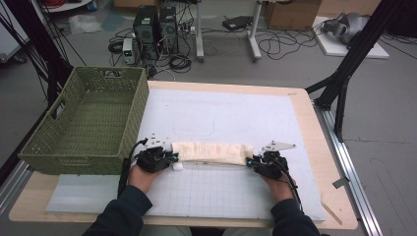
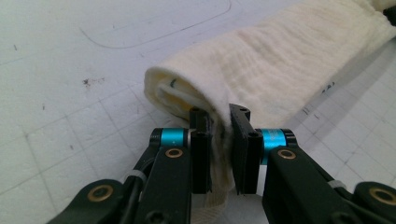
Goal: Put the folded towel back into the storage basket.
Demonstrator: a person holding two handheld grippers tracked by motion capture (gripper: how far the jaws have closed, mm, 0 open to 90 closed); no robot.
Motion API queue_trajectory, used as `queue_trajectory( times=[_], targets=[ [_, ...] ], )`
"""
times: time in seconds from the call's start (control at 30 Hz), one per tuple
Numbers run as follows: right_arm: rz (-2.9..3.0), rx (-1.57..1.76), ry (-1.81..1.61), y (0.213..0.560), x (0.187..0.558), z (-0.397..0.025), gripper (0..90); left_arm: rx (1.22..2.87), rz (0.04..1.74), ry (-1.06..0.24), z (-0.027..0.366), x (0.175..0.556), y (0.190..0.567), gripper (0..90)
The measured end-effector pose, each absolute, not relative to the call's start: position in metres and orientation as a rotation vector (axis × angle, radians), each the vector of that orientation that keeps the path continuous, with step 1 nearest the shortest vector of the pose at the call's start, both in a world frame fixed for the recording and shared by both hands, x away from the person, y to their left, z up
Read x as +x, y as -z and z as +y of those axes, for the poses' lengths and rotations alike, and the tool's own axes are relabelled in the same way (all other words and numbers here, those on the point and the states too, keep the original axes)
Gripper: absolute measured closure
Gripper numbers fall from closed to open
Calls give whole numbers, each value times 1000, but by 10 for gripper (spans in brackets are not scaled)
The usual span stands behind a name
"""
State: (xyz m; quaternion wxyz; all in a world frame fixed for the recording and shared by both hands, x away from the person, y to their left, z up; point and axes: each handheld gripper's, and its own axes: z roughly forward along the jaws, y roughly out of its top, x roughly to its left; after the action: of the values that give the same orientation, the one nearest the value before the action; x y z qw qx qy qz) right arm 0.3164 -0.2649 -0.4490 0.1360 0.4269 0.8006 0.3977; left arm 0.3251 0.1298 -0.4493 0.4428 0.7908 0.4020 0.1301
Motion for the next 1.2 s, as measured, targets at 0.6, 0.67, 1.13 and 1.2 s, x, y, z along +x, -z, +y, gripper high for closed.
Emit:
queue_trajectory(
  times=[0.6, 0.67, 1.13, 1.2],
  targets=[
    [2294, 1188, -1140, 435, 316, -269, 805, 1898, 939, -360, 135, 318, 432, 804],
    [2282, 1185, -1149, 433, 315, -270, 805, 1897, 932, -360, 135, 318, 430, 804],
    [2224, 1115, -1190, 408, 316, -272, 805, 1837, 861, -400, 138, 309, 399, 804],
    [2216, 1103, -1197, 403, 318, -272, 805, 1825, 846, -413, 140, 308, 392, 804]
  ],
)
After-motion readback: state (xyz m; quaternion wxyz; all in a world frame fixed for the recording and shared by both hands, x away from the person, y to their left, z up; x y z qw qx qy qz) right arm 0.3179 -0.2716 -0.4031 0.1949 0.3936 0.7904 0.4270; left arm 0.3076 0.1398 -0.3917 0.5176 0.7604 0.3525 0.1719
